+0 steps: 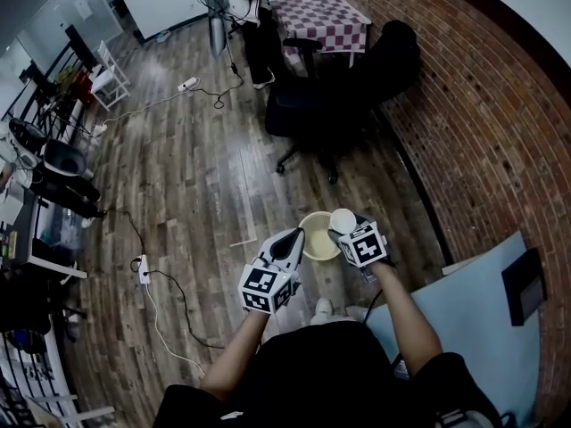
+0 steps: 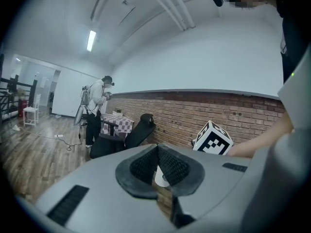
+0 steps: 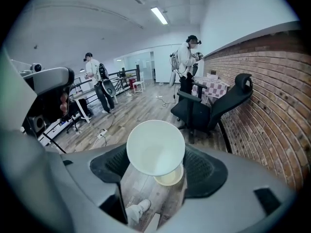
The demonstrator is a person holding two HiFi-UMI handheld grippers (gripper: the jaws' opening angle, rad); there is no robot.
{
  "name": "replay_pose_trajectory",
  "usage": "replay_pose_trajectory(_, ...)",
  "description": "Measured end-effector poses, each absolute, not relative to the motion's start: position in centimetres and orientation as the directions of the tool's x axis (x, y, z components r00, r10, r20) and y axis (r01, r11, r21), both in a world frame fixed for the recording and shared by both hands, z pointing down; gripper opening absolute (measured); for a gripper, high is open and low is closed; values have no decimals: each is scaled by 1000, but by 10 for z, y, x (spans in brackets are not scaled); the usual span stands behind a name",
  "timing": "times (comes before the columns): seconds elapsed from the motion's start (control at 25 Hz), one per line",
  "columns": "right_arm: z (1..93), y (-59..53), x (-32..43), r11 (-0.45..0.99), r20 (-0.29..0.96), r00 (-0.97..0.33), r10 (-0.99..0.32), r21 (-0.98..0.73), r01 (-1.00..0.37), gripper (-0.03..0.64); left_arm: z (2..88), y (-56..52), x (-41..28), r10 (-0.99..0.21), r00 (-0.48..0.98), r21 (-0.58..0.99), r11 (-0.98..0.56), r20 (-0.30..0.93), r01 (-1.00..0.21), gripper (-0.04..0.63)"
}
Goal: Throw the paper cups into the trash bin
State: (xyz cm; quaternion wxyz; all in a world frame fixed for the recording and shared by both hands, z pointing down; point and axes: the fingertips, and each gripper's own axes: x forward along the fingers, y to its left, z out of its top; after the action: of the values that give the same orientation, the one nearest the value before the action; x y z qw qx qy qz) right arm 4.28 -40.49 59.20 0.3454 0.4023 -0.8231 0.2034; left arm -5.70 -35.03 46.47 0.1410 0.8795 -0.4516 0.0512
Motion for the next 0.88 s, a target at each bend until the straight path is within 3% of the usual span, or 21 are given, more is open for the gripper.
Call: replay_pose_trajectory(0.88, 617, -461, 64, 595, 745, -438, -503, -69, -801, 350, 475, -427, -25, -770, 594, 208, -558, 232, -804, 9)
